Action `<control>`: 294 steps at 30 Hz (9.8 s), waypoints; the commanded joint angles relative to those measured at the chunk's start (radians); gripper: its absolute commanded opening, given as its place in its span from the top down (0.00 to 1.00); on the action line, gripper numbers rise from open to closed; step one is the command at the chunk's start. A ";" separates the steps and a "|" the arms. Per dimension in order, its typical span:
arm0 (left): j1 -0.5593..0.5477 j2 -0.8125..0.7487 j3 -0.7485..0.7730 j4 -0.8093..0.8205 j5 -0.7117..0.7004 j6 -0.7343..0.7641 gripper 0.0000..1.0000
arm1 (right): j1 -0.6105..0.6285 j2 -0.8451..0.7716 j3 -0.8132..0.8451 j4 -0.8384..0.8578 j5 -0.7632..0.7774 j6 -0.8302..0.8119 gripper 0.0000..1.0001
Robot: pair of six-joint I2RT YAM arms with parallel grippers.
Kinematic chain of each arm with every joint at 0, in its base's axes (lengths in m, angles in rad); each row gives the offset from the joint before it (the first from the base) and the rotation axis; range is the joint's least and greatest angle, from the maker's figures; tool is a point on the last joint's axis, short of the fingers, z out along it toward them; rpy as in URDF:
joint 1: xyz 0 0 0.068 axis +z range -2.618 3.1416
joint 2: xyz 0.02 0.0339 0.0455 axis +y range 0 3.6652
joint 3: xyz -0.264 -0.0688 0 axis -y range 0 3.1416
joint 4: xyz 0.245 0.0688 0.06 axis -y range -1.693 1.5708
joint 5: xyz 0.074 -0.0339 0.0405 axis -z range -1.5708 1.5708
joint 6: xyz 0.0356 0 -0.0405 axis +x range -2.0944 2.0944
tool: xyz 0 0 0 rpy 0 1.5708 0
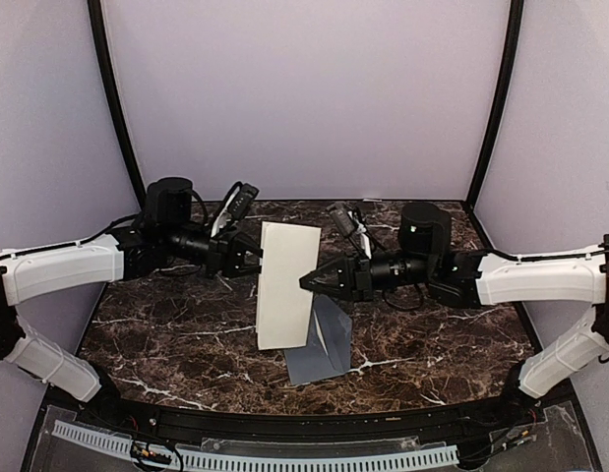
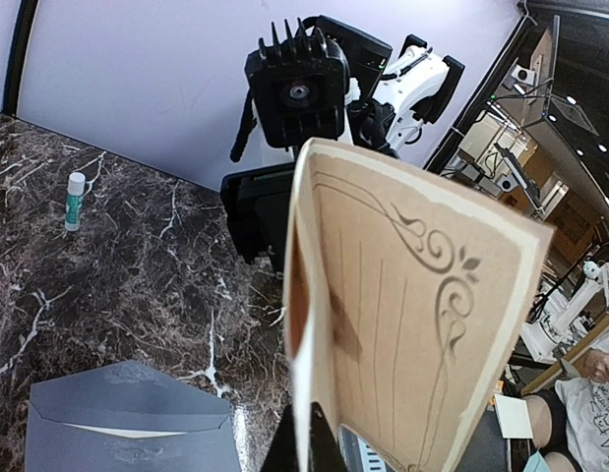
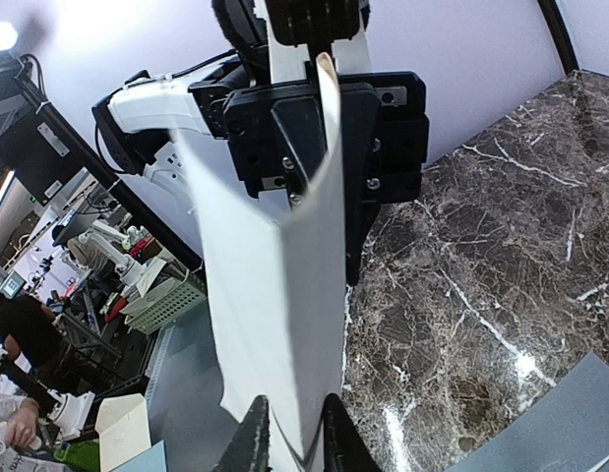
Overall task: Place the letter into the envelope and seal it
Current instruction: Fold the letter.
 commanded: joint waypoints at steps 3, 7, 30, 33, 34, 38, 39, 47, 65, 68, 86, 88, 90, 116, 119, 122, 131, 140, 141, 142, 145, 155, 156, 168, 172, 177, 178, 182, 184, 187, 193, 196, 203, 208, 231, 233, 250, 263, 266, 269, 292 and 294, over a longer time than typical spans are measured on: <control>0.001 -0.003 -0.009 0.026 0.023 -0.004 1.00 | 0.023 0.022 0.044 0.073 0.027 0.011 0.98; 0.002 -0.014 -0.009 0.027 0.021 -0.005 1.00 | 0.024 0.012 0.044 0.057 0.046 0.003 1.00; 0.025 -0.031 -0.013 0.133 0.155 -0.137 0.24 | 0.024 -0.023 0.063 -0.117 0.071 -0.079 1.00; 0.026 -0.031 -0.017 0.150 0.169 -0.148 0.20 | 0.024 -0.024 0.066 -0.117 0.071 -0.080 1.00; 0.025 -0.031 -0.018 0.152 0.173 -0.150 0.17 | 0.024 -0.024 0.067 -0.119 0.072 -0.080 1.00; 0.027 -0.037 -0.025 0.181 0.185 -0.167 0.14 | 0.024 -0.027 0.066 -0.119 0.071 -0.081 1.00; 0.027 -0.039 -0.027 0.183 0.180 -0.165 0.14 | 0.024 -0.027 0.066 -0.120 0.071 -0.080 1.00; 0.027 -0.013 -0.033 0.175 0.144 -0.155 0.60 | 0.023 -0.020 0.073 -0.107 0.062 -0.073 1.00; 0.027 -0.034 -0.044 0.135 0.052 -0.102 1.00 | 0.020 -0.054 0.092 -0.056 0.148 -0.065 0.61; 0.027 -0.030 -0.043 0.134 0.057 -0.102 1.00 | 0.017 -0.066 0.098 -0.041 0.180 -0.067 0.65; 0.025 -0.035 -0.043 0.135 0.073 -0.103 1.00 | -0.012 -0.085 0.118 -0.011 0.228 -0.059 0.92; 0.025 -0.037 -0.044 0.135 0.071 -0.102 1.00 | -0.014 -0.089 0.115 -0.011 0.235 -0.055 0.78; 0.026 -0.037 -0.044 0.135 0.072 -0.103 1.00 | -0.018 -0.094 0.110 -0.008 0.240 -0.053 0.77; 0.009 -0.008 -0.055 0.201 0.061 -0.153 0.53 | -0.012 -0.019 0.124 -0.018 0.192 -0.052 1.00; 0.008 -0.008 -0.058 0.207 0.046 -0.158 0.76 | -0.006 -0.011 0.133 -0.031 0.191 -0.060 1.00; 0.008 -0.011 -0.060 0.203 0.023 -0.152 0.99 | -0.005 -0.009 0.131 -0.040 0.190 -0.060 1.00; 0.009 -0.060 -0.091 0.240 -0.018 -0.147 1.00 | -0.004 -0.028 0.079 -0.003 0.169 -0.023 0.97; 0.011 -0.081 -0.111 0.299 -0.009 -0.179 1.00 | -0.003 -0.022 0.054 0.013 0.137 0.003 1.00; 0.011 -0.085 -0.113 0.299 -0.016 -0.178 1.00 | -0.004 -0.022 0.050 0.016 0.133 0.006 1.00; 0.012 -0.089 -0.115 0.300 -0.019 -0.178 1.00 | -0.003 -0.022 0.045 0.020 0.129 0.008 1.00; 0.017 -0.098 -0.118 0.304 -0.024 -0.177 1.00 | -0.002 -0.024 0.037 0.020 0.124 0.011 1.00; 0.027 -0.113 -0.135 0.340 -0.039 -0.195 1.00 | 0.018 0.007 0.043 0.026 0.050 0.013 1.00; 0.027 -0.114 -0.136 0.342 -0.041 -0.197 1.00 | 0.018 0.009 0.044 0.027 0.046 0.013 1.00; 0.083 -0.170 -0.173 0.401 -0.096 -0.229 1.00 | 0.038 0.014 0.023 0.023 0.037 0.021 1.00; 0.098 -0.177 -0.186 0.429 -0.097 -0.248 1.00 | 0.051 0.026 0.021 0.022 0.033 0.024 1.00; 0.111 -0.178 -0.194 0.455 -0.095 -0.267 1.00 | 0.062 0.041 0.028 0.018 0.028 0.023 1.00; 0.113 -0.180 -0.195 0.456 -0.095 -0.268 1.00 | 0.065 0.044 0.030 0.016 0.028 0.023 1.00; 0.123 -0.187 -0.199 0.463 -0.101 -0.273 1.00 | 0.069 0.055 0.036 -0.004 0.037 0.017 1.00; 0.129 -0.191 -0.200 0.466 -0.102 -0.275 1.00 | 0.070 0.059 0.035 -0.014 0.050 0.014 1.00; 0.137 -0.197 -0.202 0.468 -0.102 -0.277 1.00 | 0.073 0.061 0.031 -0.021 0.065 0.011 1.00; 0.152 -0.206 -0.205 0.474 -0.103 -0.281 1.00 | 0.085 0.079 0.031 -0.035 0.079 0.005 1.00; 0.165 -0.212 -0.206 0.479 -0.105 -0.286 1.00 | 0.089 0.082 0.021 -0.029 0.078 0.010 1.00; 0.182 -0.220 -0.215 0.499 -0.106 -0.303 1.00 | 0.095 0.087 -0.004 -0.015 0.088 0.026 1.00; 0.191 -0.221 -0.217 0.508 -0.102 -0.310 1.00 | 0.097 0.094 -0.011 -0.010 0.092 0.030 1.00; 0.237 -0.231 -0.231 0.539 -0.104 -0.335 1.00 | 0.101 0.011 -0.072 -0.099 0.171 0.006 1.00; 0.237 -0.227 -0.231 0.544 -0.093 -0.339 1.00 | 0.101 -0.026 -0.077 -0.107 0.201 0.003 0.90; 0.196 -0.187 -0.223 0.615 0.032 -0.398 1.00 | 0.129 0.071 0.064 -0.084 0.257 -0.052 0.25; 0.178 -0.180 -0.215 0.582 0.019 -0.380 1.00 | 0.130 0.121 0.108 -0.040 0.170 -0.045 1.00; 0.178 -0.183 -0.204 0.532 0.003 -0.352 0.81 | 0.130 0.089 0.091 -0.081 0.193 -0.059 1.00; 0.179 -0.210 -0.164 0.419 -0.046 -0.275 0.49 | 0.130 0.049 0.086 -0.172 0.212 -0.093 1.00; -0.059 -0.145 0.095 -0.398 -0.183 0.159 0.21 | 0.145 -0.051 0.174 -0.879 0.081 -0.345 1.00; -0.086 -0.119 0.119 -0.461 -0.179 0.175 0.27 | 0.146 -0.049 0.183 -0.896 0.081 -0.359 1.00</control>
